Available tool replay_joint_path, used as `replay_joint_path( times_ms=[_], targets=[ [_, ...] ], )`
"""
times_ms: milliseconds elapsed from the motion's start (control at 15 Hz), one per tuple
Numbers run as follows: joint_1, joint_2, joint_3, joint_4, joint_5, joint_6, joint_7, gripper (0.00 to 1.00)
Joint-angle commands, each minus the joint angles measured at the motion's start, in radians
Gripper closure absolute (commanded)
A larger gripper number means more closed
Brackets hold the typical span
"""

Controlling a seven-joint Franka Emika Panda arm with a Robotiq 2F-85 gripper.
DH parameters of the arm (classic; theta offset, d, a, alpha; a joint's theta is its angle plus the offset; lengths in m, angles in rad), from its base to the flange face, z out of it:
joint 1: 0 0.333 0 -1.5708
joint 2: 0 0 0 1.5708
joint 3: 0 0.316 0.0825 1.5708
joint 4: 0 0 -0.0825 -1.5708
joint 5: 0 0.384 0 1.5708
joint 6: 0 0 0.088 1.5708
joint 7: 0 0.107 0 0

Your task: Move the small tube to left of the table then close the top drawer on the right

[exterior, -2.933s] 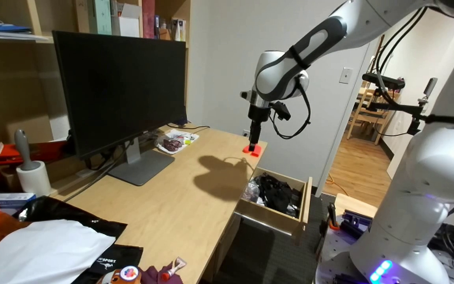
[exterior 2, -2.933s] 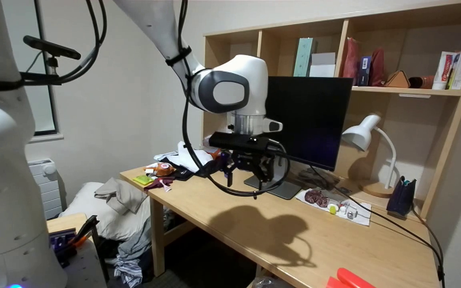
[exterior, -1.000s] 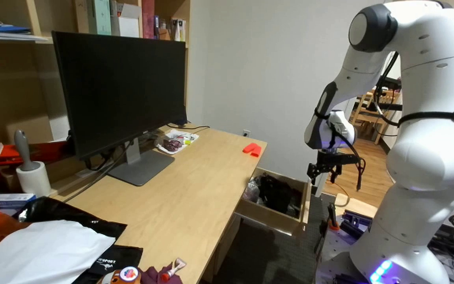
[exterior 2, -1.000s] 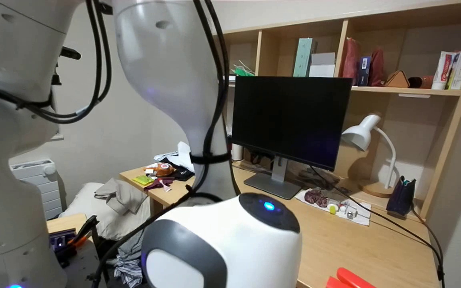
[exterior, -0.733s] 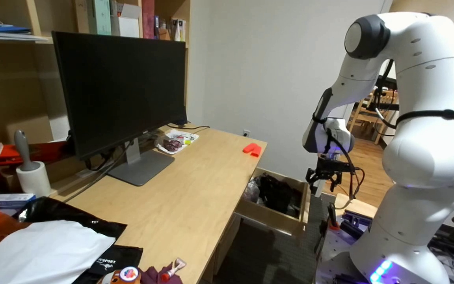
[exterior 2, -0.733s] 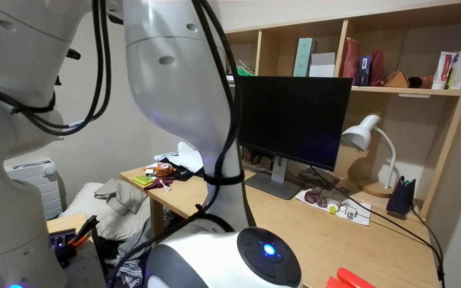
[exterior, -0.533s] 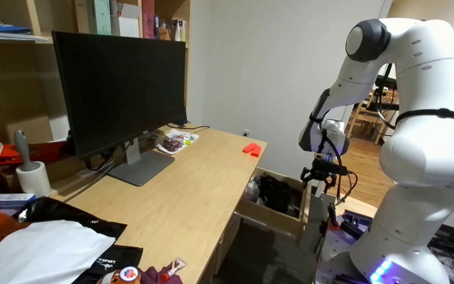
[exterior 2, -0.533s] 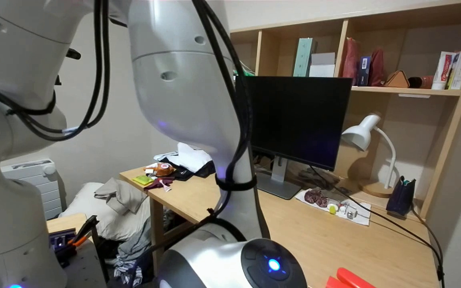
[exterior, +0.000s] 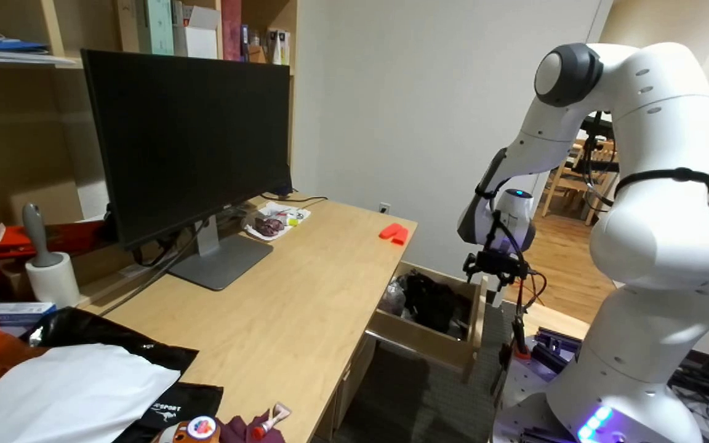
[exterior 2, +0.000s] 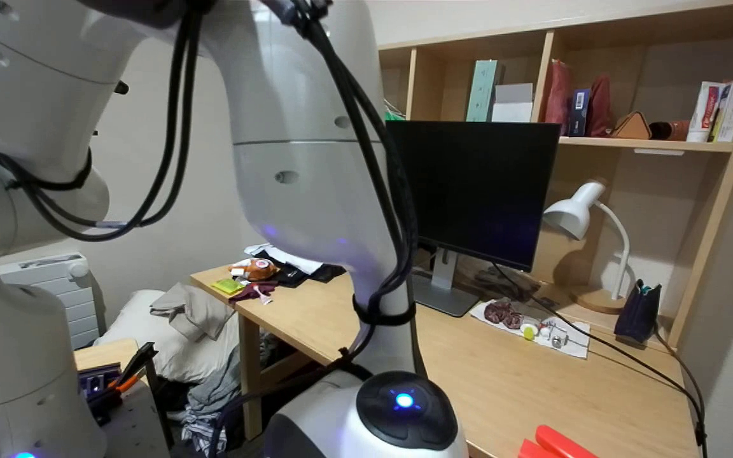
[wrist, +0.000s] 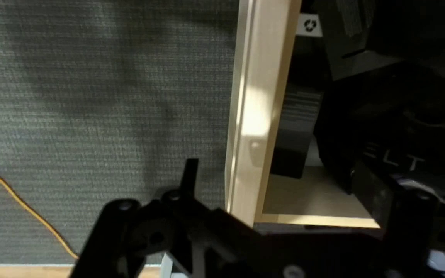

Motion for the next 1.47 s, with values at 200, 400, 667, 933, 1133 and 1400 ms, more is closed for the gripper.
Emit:
replay_joint_path(
  times_ms=[200,400,667,933,1133,1400],
  targets=[
    [0.173,0.151,-0.12,0.035,-0.094,0.196,0.155,0.0],
    [0.229,0.191,-0.165,0.088,-0.081,0.126,0.209,0.0],
    [0.22,0.217,-0.188,0.196,-0.073,-0.046,0.268,0.0],
    [0.146,0.243,-0.133,0.283,-0.069,-0.131,0.258,0.0],
    [0.05,0.266,-0.029,0.314,-0.069,-0.045,0.221,0.0],
    [-0.045,0.261,0.078,0.286,-0.111,0.045,0.196,0.0]
  ],
)
